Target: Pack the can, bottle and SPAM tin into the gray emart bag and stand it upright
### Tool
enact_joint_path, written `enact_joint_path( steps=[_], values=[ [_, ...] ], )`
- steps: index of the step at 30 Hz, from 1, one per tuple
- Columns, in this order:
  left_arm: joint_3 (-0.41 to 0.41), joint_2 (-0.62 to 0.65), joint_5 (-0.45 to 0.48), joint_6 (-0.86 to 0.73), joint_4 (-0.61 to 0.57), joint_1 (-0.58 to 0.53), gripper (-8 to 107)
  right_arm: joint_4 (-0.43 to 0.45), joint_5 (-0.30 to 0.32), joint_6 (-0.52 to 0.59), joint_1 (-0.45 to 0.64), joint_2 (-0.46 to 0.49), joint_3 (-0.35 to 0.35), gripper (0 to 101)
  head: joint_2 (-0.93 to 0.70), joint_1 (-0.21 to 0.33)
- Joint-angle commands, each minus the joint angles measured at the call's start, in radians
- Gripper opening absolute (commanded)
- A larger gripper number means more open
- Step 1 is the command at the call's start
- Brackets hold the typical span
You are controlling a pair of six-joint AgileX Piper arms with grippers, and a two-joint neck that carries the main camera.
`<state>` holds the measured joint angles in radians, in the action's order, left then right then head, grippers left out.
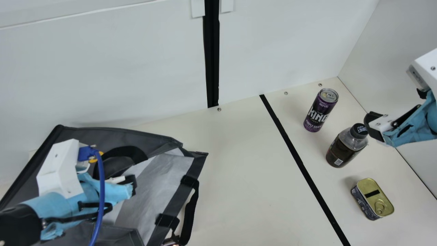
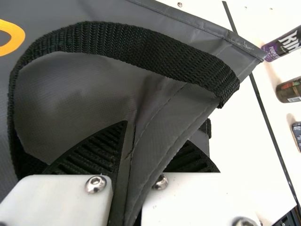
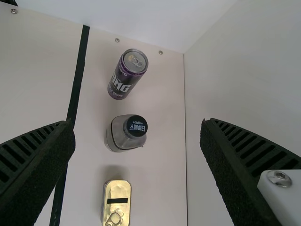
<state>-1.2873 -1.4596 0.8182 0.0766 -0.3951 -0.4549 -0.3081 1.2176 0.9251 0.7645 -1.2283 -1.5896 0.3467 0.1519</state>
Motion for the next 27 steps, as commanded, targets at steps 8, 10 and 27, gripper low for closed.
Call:
enact_joint_path(
  steps=[8,10,27],
  values=[
    [0.001,-0.009,0.018,-0.070,-0.064,0.037,-8,0.000,0.000,0.000,0.000,0.000,0.000,95,0.002,0.023],
    [0.002,-0.011,0.020,-0.080,-0.070,0.043,-8,0.000,0.000,0.000,0.000,0.000,0.000,95,0.002,0.023],
    [0.003,-0.017,0.000,-0.076,-0.046,0.058,-8,0.000,0.000,0.000,0.000,0.000,0.000,95,0.002,0.023]
  ],
)
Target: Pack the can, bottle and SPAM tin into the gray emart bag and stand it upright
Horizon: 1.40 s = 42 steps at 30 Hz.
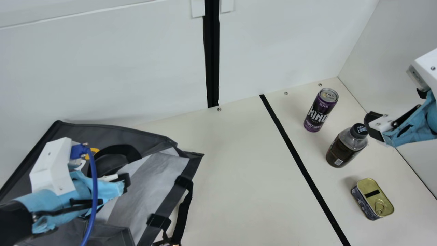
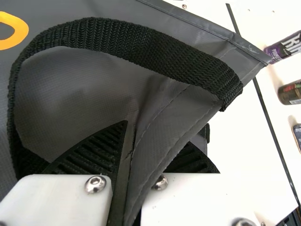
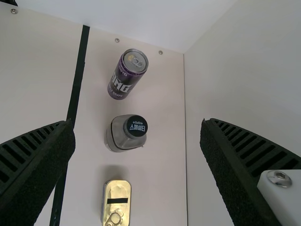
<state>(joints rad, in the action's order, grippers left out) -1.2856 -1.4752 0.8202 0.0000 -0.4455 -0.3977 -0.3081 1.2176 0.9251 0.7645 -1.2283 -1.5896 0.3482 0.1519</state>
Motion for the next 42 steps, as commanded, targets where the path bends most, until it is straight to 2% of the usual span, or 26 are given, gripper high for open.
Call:
enact_joint_path(
  steps=[1,42],
  values=[
    [0.000,0.000,0.000,0.000,0.000,0.000,-8,0.000,0.000,0.000,0.000,0.000,0.000,95,0.001,0.023],
    [0.000,0.000,-0.002,0.000,0.005,0.000,-8,0.000,0.000,0.000,0.000,0.000,0.000,95,0.001,0.023]
  ],
)
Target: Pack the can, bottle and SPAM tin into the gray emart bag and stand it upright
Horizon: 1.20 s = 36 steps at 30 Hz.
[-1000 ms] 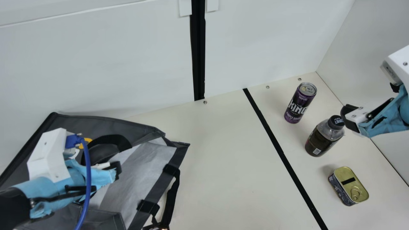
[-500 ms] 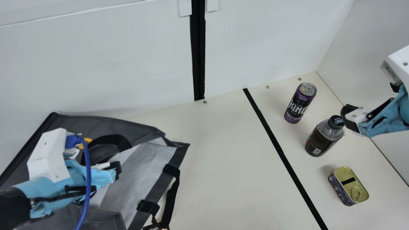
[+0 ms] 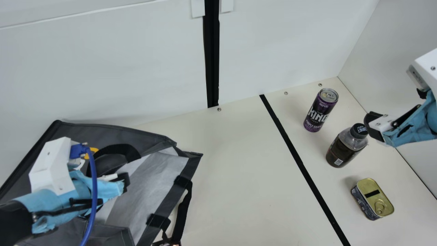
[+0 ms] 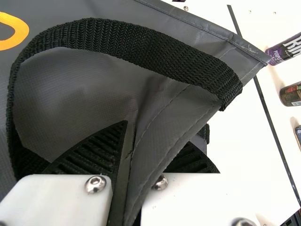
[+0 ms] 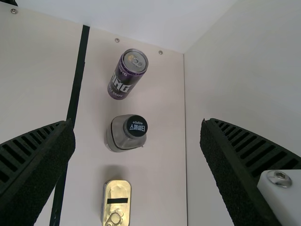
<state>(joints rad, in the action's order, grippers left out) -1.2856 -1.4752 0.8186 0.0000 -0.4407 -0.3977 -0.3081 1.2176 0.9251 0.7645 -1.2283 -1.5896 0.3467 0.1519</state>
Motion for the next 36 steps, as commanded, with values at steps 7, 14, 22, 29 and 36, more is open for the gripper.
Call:
enact_joint_path(
  steps=[7,14,22,29,36],
  values=[
    [0.000,0.000,0.000,0.000,0.000,0.000,-8,0.021,-0.006,-0.026,-0.027,0.010,0.009,95,0.002,0.023],
    [0.000,0.000,0.000,0.000,0.000,0.000,-8,0.049,-0.010,-0.079,-0.063,0.001,-0.005,95,0.002,0.023],
    [0.000,0.000,0.000,0.000,0.000,0.000,-8,0.084,-0.009,-0.158,-0.110,-0.041,-0.049,95,0.002,0.023],
    [0.000,0.000,0.000,0.000,0.000,0.000,-8,0.119,-0.009,-0.213,-0.149,-0.095,-0.097,95,0.002,0.023],
    [0.000,0.000,0.000,0.000,0.000,0.000,-8,0.150,-0.001,-0.261,-0.181,-0.159,-0.155,95,0.002,0.023]
  ],
)
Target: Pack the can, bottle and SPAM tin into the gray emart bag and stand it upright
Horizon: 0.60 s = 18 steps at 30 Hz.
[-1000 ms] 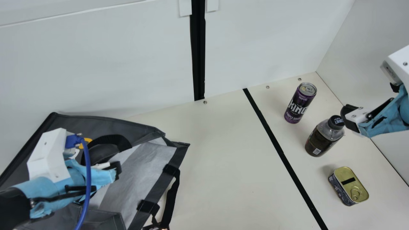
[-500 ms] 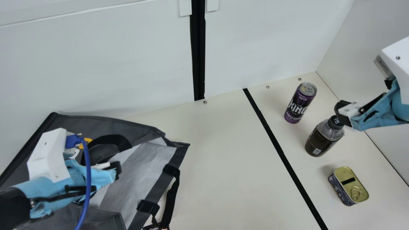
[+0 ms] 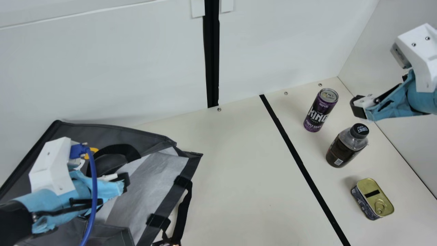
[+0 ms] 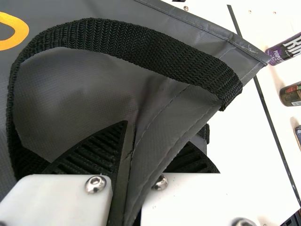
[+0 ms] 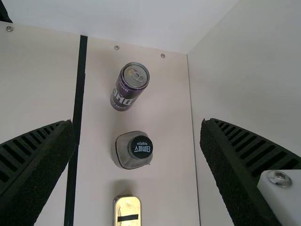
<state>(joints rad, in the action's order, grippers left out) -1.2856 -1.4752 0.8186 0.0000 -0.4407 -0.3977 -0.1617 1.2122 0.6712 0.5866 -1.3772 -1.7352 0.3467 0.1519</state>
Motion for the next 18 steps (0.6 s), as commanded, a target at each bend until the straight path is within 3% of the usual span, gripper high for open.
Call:
enact_joint_path(
  steps=[1,18],
  values=[
    [0.000,0.000,0.000,0.000,0.000,0.000,-8,0.007,0.006,-0.012,-0.008,-0.020,-0.018,95,0.002,0.023],
    [0.000,0.000,0.000,0.000,0.000,0.000,-8,0.047,0.008,-0.092,-0.064,-0.195,-0.117,95,0.002,0.023]
  ],
)
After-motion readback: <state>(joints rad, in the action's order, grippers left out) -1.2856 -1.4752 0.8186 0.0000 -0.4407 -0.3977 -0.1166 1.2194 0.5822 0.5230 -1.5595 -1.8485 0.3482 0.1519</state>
